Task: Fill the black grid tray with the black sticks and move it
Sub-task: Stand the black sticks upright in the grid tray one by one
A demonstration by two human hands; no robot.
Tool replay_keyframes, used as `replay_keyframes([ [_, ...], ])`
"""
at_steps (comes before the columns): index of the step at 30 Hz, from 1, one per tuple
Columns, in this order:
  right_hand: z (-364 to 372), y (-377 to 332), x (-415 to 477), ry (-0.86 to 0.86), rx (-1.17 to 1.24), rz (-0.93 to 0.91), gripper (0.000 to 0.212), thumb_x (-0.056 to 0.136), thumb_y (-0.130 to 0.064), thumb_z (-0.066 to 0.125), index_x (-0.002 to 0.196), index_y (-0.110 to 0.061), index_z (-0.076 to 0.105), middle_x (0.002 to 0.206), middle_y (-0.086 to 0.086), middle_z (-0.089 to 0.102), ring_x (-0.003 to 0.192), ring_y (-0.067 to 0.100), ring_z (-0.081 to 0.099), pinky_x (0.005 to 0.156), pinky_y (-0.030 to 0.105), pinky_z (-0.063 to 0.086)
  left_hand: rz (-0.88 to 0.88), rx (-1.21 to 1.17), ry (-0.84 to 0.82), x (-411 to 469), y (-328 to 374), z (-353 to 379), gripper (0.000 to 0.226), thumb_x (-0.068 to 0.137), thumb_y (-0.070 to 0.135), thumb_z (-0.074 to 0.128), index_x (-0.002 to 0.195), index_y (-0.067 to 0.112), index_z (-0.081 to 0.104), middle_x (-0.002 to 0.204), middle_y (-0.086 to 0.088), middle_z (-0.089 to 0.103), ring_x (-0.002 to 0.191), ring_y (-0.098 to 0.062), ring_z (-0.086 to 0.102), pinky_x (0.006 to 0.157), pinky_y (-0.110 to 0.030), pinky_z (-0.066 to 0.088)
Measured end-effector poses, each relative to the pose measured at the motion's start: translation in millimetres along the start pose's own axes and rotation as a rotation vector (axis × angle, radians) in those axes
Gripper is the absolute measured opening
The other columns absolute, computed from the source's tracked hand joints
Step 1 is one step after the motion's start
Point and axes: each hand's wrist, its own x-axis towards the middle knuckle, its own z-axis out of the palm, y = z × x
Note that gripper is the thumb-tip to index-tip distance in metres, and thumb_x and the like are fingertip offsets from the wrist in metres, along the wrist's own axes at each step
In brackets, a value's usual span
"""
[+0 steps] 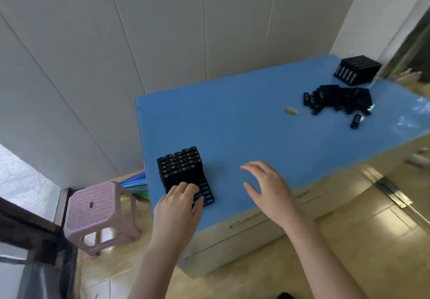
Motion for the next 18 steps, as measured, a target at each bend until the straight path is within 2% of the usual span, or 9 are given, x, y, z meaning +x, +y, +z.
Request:
replay_keyframes([
  [3,-31.4,36.2,-16.7,0.014,-0.001,0.071,0.033,0.093,-0.019,0.05,0.125,-0.021,0.052,0.123,-0.009,0.052,0.117,0.01,0.045,0.095,0.025,0.04,0.067,0.018,-0.016,14.4,44.5,13.7,0.021,0.062,0.018,0.083,0.073,0.016,0.066,0.065,0.006,0.062,0.058,-0.017,0.062,0.045,-0.026,0.043],
  [7,-80.8,96.4,-41.3,0.028,-0.03,0.151,0.032,0.093,-0.021,0.051,0.124,-0.021,0.053,0.122,-0.01,0.052,0.116,0.009,0.046,0.092,0.022,0.039,0.099,-0.023,-0.071,31.8,112.3,40.2,0.021,0.064,0.02,0.083,0.078,0.014,0.069,0.072,0.005,0.069,0.064,-0.018,0.067,0.051,-0.027,0.049],
  [10,-119.4,145.9,-60.3,0.051,-0.047,0.192,0.032,0.091,-0.022,0.053,0.123,-0.022,0.053,0.12,-0.01,0.054,0.113,0.009,0.049,0.089,0.022,0.04,0.052,-0.104,-0.114,42.7,176.2,57.2,0.018,0.082,0.025,0.068,0.096,0.014,0.067,0.09,0.003,0.069,0.087,-0.021,0.066,0.067,-0.03,0.047],
  [13,-153.2,193.3,-75.9,0.07,-0.06,0.212,0.032,0.092,-0.023,0.052,0.124,-0.022,0.053,0.12,-0.01,0.054,0.113,0.007,0.05,0.091,0.02,0.04,0.065,-0.139,-0.089,53.0,236.6,77.4,0.029,0.094,0.034,0.047,0.117,0.021,0.058,0.114,0.009,0.061,0.111,-0.014,0.055,0.084,-0.026,0.04],
  [18,-195.8,256.4,-88.8,0.089,-0.05,0.239,0.034,0.092,-0.024,0.052,0.126,-0.023,0.051,0.122,-0.011,0.054,0.115,0.005,0.048,0.095,0.02,0.04,0.03,-0.192,-0.093,67.7,303.9,104.0,0.033,0.095,0.037,0.043,0.123,0.022,0.053,0.12,0.01,0.059,0.117,-0.012,0.05,0.087,-0.025,0.038],
])
